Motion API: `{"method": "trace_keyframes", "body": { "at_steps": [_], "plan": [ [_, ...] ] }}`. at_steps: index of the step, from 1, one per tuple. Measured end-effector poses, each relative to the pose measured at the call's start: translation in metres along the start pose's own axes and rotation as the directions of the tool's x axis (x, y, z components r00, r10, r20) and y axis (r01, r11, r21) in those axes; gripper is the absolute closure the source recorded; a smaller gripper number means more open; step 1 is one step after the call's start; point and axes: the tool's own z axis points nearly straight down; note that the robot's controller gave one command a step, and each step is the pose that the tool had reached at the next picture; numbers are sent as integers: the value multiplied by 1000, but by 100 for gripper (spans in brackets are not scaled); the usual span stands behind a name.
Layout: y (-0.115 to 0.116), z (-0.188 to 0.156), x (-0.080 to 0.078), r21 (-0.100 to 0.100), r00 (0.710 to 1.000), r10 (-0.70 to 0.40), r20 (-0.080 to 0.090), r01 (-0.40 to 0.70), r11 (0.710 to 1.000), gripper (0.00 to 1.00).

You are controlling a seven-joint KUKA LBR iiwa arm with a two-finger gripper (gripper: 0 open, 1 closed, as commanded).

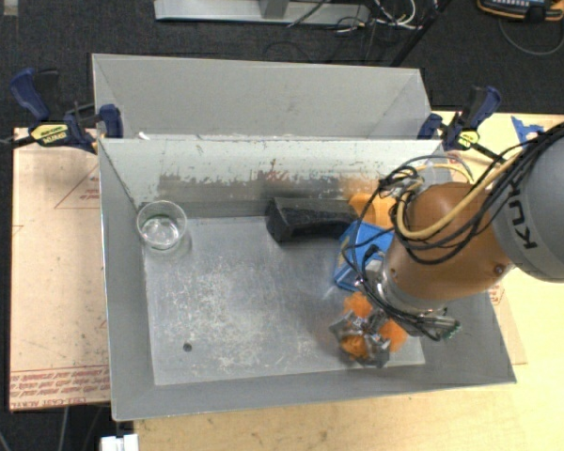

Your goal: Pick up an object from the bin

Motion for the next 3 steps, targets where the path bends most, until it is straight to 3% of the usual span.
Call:
{"method": "trace_keyframes", "body": {
  "at_steps": [3],
  "plan": [
    [0, -57, -1, 3, 1000, 2, 4, -2, 1000, 100]
  ]
}}
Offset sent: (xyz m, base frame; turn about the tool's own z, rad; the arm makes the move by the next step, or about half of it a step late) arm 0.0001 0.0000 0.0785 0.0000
